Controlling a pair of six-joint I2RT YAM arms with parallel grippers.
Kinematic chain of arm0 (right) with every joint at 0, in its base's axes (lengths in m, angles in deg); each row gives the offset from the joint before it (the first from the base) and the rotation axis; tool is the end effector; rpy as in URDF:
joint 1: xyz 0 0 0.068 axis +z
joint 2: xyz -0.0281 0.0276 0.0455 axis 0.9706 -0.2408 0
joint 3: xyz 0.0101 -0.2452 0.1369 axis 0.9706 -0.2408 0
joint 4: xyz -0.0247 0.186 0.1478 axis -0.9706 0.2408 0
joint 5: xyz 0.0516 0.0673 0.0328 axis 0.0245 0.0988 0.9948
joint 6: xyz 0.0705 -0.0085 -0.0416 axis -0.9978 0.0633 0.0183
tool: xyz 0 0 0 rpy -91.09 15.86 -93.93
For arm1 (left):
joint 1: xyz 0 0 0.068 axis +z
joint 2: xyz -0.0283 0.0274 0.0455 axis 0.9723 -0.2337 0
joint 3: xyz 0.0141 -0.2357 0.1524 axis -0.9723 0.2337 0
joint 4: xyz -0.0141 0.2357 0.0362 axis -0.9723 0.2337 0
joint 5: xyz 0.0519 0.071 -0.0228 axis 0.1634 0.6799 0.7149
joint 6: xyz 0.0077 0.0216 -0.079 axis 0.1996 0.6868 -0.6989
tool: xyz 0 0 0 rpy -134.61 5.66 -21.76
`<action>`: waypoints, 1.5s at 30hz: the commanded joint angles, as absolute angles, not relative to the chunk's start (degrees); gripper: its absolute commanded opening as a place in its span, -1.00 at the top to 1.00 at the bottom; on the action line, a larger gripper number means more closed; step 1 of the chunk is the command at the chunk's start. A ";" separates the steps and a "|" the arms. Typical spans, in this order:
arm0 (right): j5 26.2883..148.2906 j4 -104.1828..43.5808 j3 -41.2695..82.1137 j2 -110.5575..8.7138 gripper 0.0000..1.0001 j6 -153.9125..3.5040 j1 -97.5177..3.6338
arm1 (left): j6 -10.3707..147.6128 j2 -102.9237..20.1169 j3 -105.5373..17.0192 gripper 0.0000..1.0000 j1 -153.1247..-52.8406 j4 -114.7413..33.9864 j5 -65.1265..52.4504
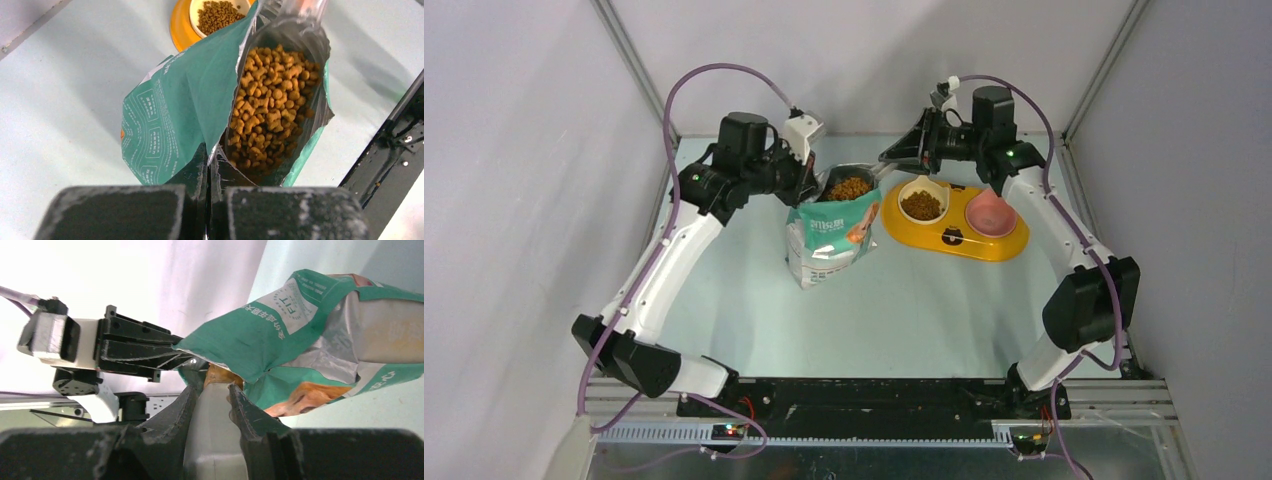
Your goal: Serve the pet food
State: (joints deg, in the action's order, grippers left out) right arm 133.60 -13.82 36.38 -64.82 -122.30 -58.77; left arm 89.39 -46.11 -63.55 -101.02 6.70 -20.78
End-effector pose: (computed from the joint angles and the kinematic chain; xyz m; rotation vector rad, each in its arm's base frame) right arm 0.3422 0.1672 0.3912 -0.0439 2.1744 1.6774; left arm 0.2564 -0.1474 0.4066 0.8454 1.9909 -0.5817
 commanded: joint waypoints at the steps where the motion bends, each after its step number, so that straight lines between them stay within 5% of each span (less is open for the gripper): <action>1: 137.55 -20.40 37.39 -64.47 1.00 -129.34 -59.66 | 96.29 -45.20 -65.05 1.00 -101.42 15.08 -18.22; 23: 138.13 -32.35 36.07 -69.73 1.00 -139.31 -61.67 | 101.55 -47.90 -69.31 1.00 -101.44 17.42 -13.32; 37: 119.03 -2.63 47.64 -66.68 1.00 -112.47 -58.40 | 101.17 -46.66 -68.15 1.00 -101.44 16.52 -14.46; 45: 116.01 -1.11 49.16 -65.06 1.00 -108.44 -56.70 | 101.15 -45.59 -66.38 1.00 -101.44 16.05 -14.56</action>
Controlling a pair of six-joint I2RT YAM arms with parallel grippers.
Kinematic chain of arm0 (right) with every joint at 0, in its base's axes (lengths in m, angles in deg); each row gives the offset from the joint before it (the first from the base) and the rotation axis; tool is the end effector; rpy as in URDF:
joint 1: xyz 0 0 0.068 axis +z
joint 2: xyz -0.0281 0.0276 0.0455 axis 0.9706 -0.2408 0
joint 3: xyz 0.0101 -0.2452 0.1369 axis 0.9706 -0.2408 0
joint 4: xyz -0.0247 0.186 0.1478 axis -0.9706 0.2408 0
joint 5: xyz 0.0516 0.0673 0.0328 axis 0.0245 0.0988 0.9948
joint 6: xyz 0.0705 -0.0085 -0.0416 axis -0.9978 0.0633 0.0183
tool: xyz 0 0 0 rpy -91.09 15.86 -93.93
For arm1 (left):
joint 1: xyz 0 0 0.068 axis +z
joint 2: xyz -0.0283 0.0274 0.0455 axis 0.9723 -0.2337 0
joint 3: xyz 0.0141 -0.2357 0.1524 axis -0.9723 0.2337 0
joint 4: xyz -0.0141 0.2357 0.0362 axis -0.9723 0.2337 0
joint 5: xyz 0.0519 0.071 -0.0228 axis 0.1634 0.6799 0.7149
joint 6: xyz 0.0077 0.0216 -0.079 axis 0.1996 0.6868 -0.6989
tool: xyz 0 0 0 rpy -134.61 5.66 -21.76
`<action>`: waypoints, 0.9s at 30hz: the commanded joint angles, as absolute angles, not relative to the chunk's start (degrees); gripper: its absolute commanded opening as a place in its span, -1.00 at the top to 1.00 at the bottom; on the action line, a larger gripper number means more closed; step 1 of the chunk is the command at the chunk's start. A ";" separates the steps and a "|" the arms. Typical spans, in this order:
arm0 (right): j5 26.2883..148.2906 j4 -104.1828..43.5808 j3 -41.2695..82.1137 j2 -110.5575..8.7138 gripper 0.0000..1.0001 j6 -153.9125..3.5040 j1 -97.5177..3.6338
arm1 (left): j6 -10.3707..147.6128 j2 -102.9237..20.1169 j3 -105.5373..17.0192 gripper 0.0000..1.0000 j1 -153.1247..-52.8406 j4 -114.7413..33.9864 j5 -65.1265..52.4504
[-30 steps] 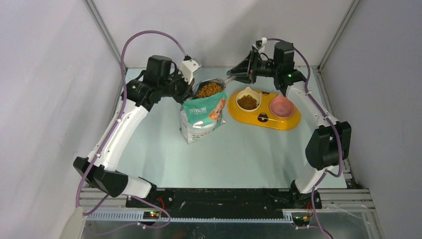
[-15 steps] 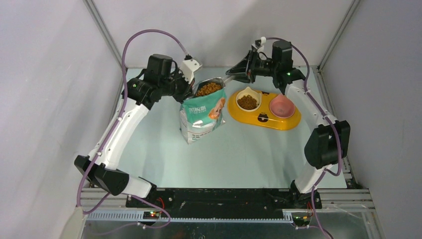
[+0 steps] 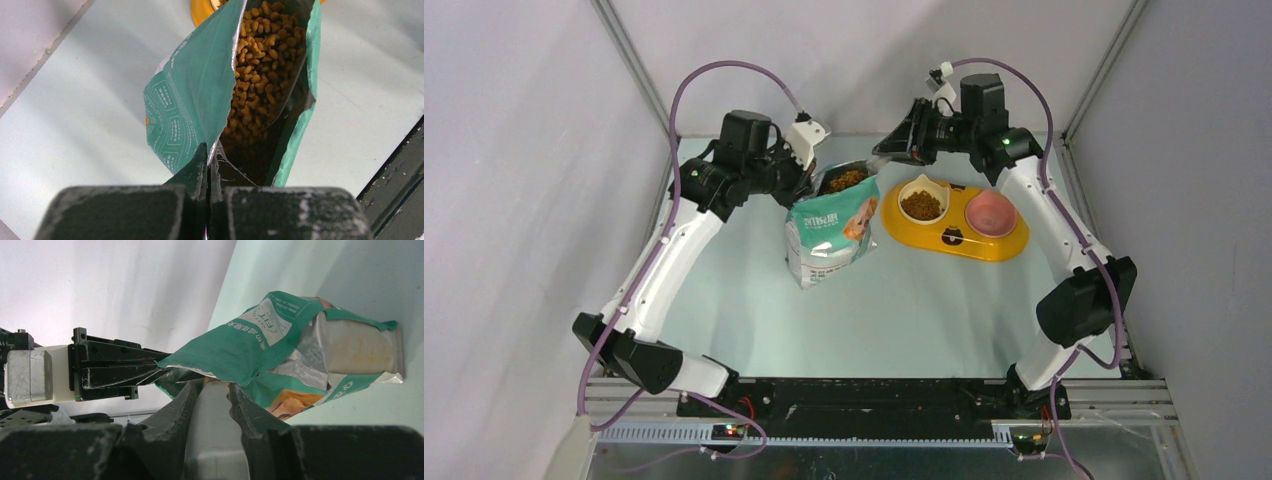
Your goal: Serve the pet food
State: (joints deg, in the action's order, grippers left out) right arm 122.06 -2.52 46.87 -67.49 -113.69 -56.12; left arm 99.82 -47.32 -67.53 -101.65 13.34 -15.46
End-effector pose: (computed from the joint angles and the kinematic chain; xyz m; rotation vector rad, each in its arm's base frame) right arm 0.3480 0.1777 0.4089 -0.0564 2.1778 1.4307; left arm 0.2545 -0.1432 0.4082 0.9969 1.9815 -0.3905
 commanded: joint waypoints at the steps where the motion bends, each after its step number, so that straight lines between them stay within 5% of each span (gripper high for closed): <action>1: 116.07 -1.15 48.99 -65.01 1.00 -108.50 -56.73 | 101.15 -45.61 -66.39 1.00 -101.44 16.00 -14.59; 10: 114.67 -1.11 50.11 -63.72 1.00 -103.68 -54.41 | 101.11 -45.26 -65.78 1.00 -101.44 16.00 -14.68; 17: 131.69 -22.17 37.66 -64.88 1.00 -129.65 -58.35 | 101.08 -45.32 -65.77 1.00 -101.44 15.99 -14.63; 27: 135.26 -26.12 33.29 -66.76 1.00 -138.81 -60.90 | 103.00 -46.29 -68.06 1.00 -101.44 18.05 -11.84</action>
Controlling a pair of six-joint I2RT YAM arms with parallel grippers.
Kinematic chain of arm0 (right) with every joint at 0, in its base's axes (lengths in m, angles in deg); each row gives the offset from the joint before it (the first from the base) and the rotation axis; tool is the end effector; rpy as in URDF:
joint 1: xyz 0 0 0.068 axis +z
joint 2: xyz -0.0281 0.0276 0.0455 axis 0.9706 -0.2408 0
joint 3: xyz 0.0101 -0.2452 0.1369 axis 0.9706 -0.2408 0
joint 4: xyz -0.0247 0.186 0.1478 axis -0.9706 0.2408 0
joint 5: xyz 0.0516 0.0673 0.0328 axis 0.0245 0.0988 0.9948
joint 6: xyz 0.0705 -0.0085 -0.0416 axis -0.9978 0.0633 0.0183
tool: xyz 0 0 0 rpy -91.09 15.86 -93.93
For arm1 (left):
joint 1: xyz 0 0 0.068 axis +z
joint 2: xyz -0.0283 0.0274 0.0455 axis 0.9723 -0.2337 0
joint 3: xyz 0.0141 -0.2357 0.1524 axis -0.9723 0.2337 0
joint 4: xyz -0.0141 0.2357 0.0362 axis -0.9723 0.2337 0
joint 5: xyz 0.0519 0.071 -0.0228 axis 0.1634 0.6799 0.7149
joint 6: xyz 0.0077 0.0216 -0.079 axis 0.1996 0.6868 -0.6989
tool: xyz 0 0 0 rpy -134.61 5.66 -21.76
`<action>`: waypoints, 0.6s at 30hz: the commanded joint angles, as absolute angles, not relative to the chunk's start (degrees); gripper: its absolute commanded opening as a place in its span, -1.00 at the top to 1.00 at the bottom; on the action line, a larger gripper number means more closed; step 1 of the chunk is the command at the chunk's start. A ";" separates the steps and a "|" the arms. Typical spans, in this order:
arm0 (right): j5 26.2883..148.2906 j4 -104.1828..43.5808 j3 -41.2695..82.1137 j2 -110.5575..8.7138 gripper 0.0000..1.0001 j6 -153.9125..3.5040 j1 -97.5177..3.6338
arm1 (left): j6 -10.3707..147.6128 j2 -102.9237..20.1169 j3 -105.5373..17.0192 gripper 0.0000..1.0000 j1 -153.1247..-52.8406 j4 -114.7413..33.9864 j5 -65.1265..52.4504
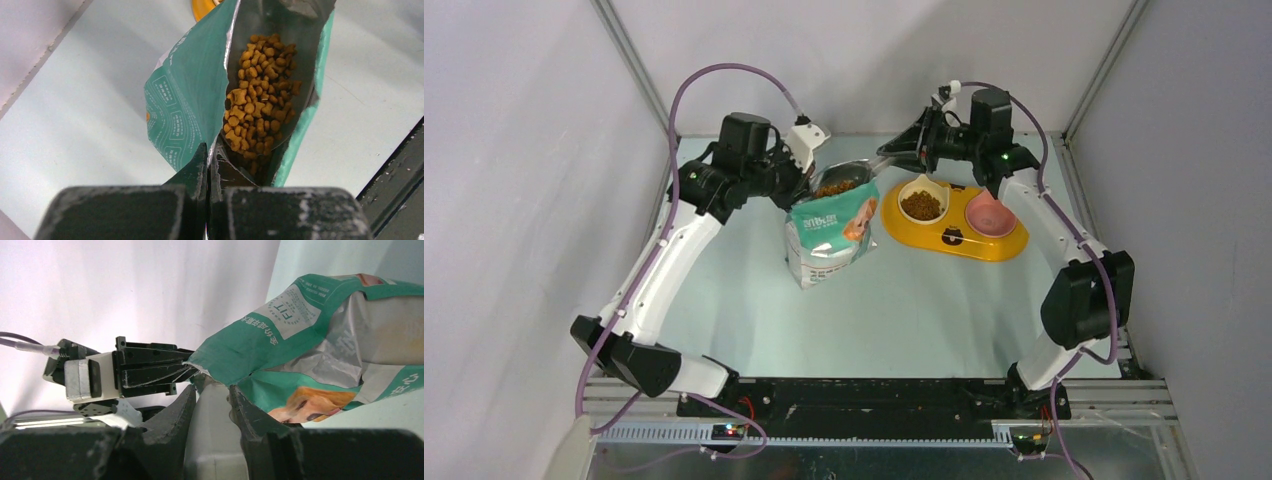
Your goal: Serve the pet food
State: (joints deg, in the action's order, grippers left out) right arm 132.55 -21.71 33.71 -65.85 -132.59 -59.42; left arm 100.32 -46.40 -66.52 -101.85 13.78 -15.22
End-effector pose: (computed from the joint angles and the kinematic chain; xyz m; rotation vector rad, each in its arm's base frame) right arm 0.3549 0.1657 0.3839 0.1251 2.1594 1.7529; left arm 0.2497 -0.1417 0.4061 1.0093 1.9853 -0.3840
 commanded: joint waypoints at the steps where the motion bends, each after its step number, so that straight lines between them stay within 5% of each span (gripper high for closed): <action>1: 135.49 -26.31 33.07 -66.90 1.00 -140.22 -61.06 | 103.55 -46.56 -68.28 1.00 -101.44 18.41 -11.55; 18: 141.37 -37.45 28.97 -69.78 1.00 -151.02 -64.84 | 108.03 -49.04 -71.54 1.00 -101.27 20.67 -5.03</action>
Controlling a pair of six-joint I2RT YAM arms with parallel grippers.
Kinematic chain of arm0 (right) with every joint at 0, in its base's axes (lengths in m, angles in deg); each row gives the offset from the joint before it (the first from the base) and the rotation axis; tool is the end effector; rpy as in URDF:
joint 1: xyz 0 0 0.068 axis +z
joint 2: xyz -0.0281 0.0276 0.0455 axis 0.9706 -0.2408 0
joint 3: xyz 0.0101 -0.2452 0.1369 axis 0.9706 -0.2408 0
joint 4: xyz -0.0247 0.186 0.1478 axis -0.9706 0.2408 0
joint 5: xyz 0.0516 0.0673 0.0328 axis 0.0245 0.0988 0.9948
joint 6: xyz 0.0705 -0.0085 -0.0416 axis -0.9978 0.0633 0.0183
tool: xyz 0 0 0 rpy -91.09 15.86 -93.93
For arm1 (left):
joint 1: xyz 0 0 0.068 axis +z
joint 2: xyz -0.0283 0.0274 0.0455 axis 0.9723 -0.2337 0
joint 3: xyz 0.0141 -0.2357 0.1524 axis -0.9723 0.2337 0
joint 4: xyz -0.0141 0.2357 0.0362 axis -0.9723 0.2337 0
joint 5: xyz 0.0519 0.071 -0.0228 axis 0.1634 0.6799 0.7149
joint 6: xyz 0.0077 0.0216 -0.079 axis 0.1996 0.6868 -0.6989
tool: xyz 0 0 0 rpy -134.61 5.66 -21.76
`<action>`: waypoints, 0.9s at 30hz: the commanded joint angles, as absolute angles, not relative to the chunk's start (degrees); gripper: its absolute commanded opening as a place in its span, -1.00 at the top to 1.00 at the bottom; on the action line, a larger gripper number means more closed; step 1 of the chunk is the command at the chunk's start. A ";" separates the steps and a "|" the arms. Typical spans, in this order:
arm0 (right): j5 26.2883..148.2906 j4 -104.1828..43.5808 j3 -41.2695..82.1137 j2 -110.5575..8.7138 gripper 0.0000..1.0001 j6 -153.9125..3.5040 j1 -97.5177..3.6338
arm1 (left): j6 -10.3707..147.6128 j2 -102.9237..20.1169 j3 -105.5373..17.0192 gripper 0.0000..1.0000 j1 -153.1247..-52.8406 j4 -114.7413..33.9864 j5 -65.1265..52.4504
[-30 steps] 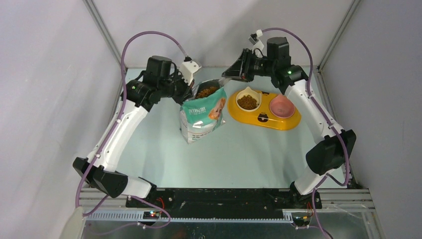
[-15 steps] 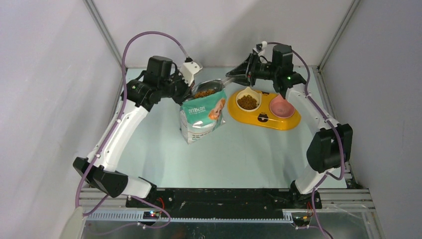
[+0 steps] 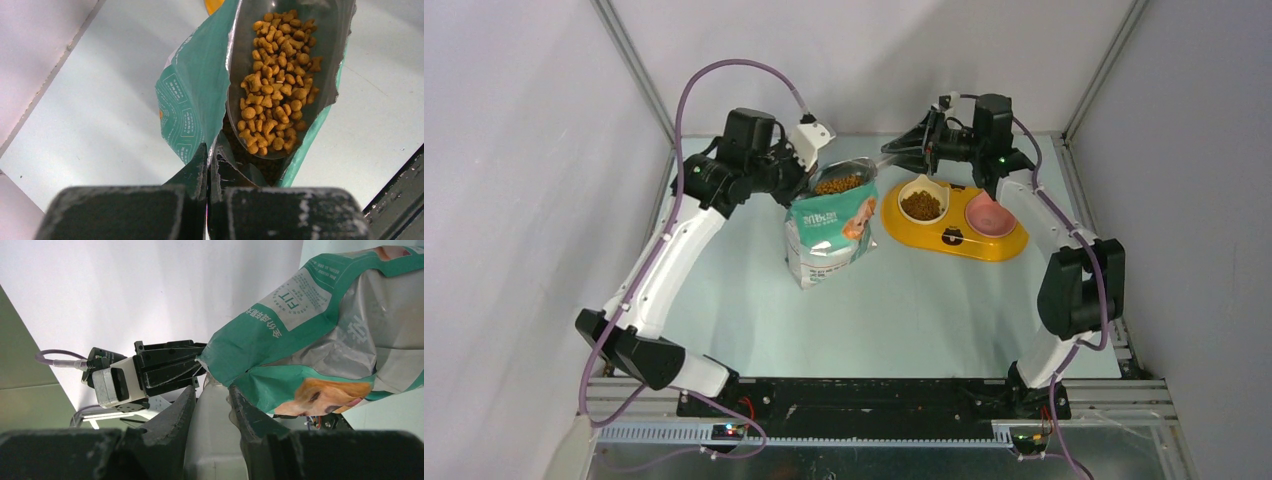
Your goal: Serve the pet food
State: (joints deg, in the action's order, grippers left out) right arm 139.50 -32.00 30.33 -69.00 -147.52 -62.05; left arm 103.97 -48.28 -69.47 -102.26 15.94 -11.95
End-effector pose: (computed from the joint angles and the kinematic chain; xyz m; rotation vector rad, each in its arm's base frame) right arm 0.3725 0.1568 0.3650 0.2990 2.1934 1.9663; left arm 0.2557 -0.1425 0.4084 1.0575 1.9815 -0.2915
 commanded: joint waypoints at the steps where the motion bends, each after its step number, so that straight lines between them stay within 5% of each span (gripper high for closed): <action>1: 141.42 -39.04 28.32 -69.82 1.00 -152.02 -65.13 | 108.18 -49.34 -71.65 1.00 -101.27 20.85 -4.94; 12: 141.53 -55.62 23.59 -72.82 1.00 -162.66 -68.67 | 108.80 -50.02 -72.36 1.00 -101.27 22.29 -3.59; 27: 141.28 -54.65 18.51 -64.21 1.00 -160.65 -75.36 | 107.05 -51.41 -71.88 1.00 -100.98 20.72 -5.44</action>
